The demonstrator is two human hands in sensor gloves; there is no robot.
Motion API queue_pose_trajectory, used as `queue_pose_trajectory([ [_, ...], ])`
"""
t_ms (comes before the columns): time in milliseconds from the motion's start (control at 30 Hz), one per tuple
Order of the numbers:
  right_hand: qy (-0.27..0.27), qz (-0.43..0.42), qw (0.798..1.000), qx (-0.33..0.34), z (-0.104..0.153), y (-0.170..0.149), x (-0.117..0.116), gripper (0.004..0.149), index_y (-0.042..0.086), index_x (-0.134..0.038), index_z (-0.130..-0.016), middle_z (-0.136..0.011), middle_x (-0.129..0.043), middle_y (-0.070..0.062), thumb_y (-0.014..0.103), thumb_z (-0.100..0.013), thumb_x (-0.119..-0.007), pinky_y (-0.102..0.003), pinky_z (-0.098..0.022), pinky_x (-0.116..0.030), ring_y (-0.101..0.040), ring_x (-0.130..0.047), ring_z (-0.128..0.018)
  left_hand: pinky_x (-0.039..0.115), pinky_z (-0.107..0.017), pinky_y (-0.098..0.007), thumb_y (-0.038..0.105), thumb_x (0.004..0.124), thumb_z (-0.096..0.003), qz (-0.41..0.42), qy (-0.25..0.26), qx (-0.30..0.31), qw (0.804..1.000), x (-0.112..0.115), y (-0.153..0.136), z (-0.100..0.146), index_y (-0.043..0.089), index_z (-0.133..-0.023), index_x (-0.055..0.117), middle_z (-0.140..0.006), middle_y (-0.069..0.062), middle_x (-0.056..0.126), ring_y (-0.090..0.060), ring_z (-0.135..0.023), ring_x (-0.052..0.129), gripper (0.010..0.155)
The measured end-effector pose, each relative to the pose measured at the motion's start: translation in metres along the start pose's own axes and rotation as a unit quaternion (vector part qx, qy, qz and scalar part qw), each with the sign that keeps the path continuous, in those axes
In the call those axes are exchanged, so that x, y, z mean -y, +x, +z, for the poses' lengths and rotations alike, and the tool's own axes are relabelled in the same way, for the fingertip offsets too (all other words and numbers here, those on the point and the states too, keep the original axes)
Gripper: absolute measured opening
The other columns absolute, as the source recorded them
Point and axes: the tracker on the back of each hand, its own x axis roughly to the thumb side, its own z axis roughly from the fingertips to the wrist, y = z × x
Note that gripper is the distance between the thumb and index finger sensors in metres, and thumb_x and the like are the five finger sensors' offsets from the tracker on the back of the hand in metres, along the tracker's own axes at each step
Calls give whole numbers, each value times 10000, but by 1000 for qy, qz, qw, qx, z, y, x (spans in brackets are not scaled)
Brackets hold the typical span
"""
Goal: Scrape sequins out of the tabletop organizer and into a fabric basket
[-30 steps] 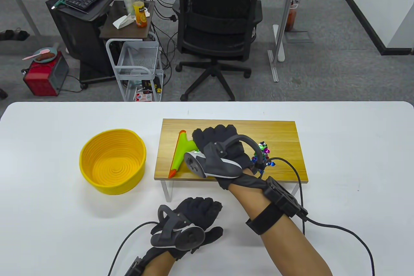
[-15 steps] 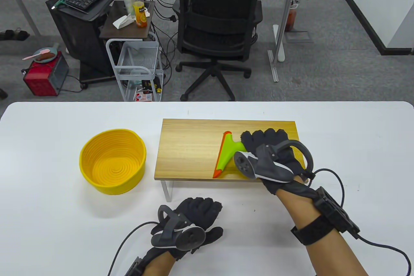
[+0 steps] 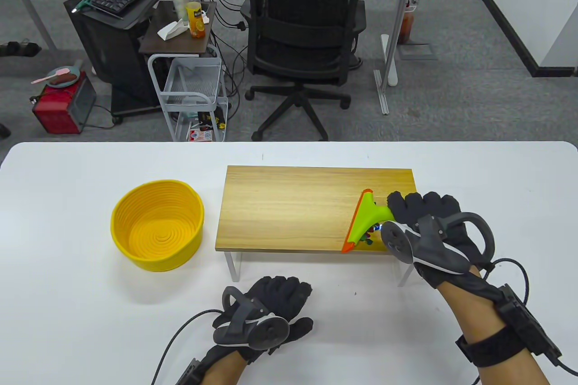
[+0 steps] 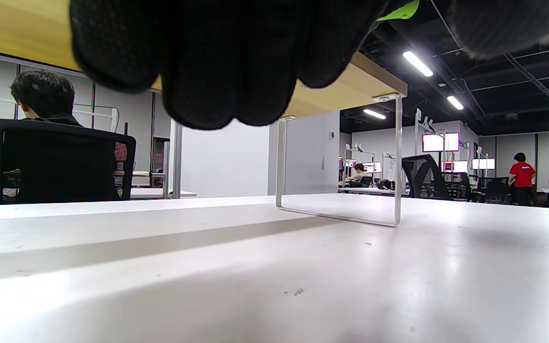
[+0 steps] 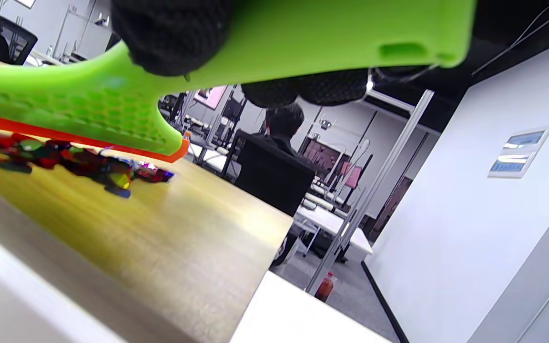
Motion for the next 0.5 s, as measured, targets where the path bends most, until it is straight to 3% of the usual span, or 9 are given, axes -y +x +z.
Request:
queue_pose_trajectory([
  [233,-46,-14,999,-24,-3,0,9,595,193,-641,-1077,-943,-852,-130,395,-538,-791,-486,-531,-793,-380,-910,-724,796,-548,-590,711,681,-410,1,0,-1,1000,0,-1,0,191,-936,722,-921,-141,881,-384,-730,940,741],
  [500,-52,-1,997,-62,-17,11,-4,566,161,-717,-1033,-849,-928,-152,434,-549,-827,-376,-371,-867,-341,-996,-548,797,-548,-589,711,680,-411,2,0,-4,1000,0,-2,1,192,-936,723,-920,-140,883,-382,-730,940,739],
])
